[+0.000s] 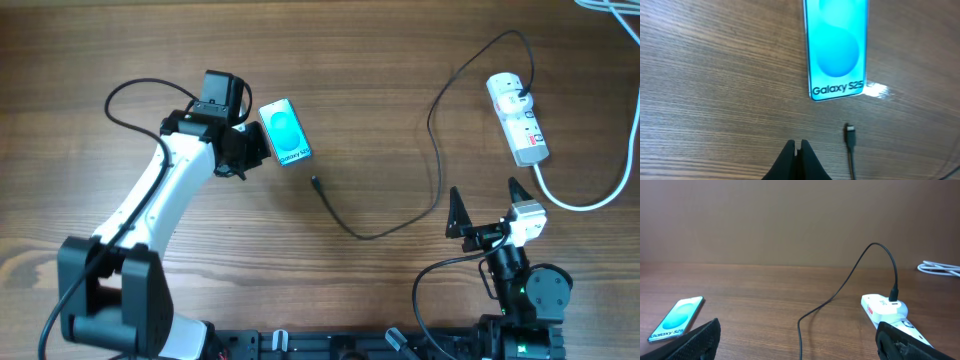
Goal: Plug charger to phone and switch on socket
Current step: 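Move the left gripper over the Galaxy S25 phone and lower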
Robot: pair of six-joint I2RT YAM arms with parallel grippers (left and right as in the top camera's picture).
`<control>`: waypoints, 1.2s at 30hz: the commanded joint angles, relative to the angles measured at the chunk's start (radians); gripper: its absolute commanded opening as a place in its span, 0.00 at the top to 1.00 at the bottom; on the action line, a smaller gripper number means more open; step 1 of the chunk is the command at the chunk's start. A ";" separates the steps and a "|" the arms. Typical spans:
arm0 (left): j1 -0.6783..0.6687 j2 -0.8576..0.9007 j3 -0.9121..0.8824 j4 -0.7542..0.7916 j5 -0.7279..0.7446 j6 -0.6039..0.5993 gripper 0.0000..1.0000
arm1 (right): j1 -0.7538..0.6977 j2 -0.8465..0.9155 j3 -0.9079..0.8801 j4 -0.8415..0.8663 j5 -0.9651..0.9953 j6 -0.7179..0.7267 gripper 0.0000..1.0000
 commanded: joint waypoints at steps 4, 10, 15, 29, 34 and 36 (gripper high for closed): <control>-0.006 0.116 0.007 0.018 0.008 -0.045 0.96 | -0.006 -0.008 -0.001 0.003 0.012 -0.011 0.00; -0.006 0.154 0.007 0.045 -0.005 -0.072 0.94 | -0.006 -0.008 -0.001 0.003 0.012 -0.011 0.00; -0.006 0.203 0.007 0.080 -0.038 -0.122 0.92 | -0.006 -0.008 -0.001 0.003 0.012 -0.011 0.00; -0.029 0.221 0.006 0.189 -0.123 -0.123 0.22 | -0.006 -0.008 -0.001 0.003 0.012 -0.011 0.00; -0.087 0.257 0.006 0.256 -0.124 -0.122 0.05 | -0.006 -0.008 -0.001 0.003 0.012 -0.011 0.00; -0.105 0.268 0.006 0.298 -0.124 -0.122 0.02 | -0.006 -0.008 -0.001 0.003 0.012 -0.011 0.00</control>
